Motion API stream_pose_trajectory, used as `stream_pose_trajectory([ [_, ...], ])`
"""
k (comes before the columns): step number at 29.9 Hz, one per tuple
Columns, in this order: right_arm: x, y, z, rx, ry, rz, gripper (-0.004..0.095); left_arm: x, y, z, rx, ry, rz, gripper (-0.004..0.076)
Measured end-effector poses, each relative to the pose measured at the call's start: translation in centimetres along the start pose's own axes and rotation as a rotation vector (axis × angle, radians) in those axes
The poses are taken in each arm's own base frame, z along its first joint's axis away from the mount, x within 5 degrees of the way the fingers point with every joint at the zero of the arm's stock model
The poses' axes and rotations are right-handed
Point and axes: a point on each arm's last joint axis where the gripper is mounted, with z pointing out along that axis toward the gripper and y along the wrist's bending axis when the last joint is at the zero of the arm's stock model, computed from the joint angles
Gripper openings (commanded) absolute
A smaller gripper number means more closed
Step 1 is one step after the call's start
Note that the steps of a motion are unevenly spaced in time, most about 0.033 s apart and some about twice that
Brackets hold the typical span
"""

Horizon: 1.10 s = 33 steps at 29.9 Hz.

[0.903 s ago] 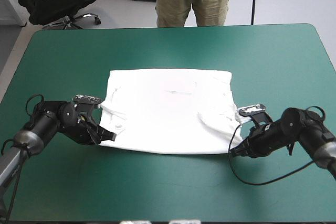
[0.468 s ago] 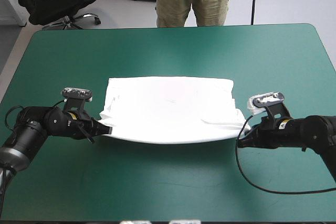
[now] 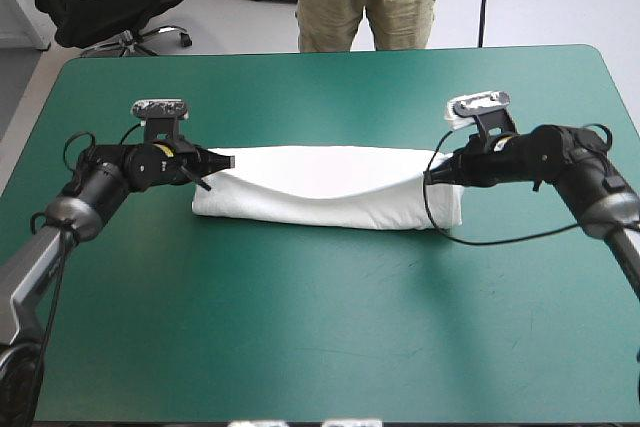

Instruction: Fold the cloth

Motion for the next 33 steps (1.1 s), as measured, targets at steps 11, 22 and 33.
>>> stream_pose_trajectory([
  [11, -4.1, -2.7, 4.6, 0.021, -0.002, -0.013, -0.0018, -2.5, 1.5, 5.5, -0.025, 0.027, -0.046, -0.0018],
  [22, -3.5, -4.0, 8.9, 0.016, 0.061, 0.006, 0.0288, -2.3, 2.5, 7.2, -0.044, 0.015, -0.068, 0.0041],
  [33, -4.9, -6.5, 5.2, 0.032, 0.009, 0.061, 0.053, -5.1, 3.4, 5.8, -0.056, -0.028, -0.048, 0.0648],
])
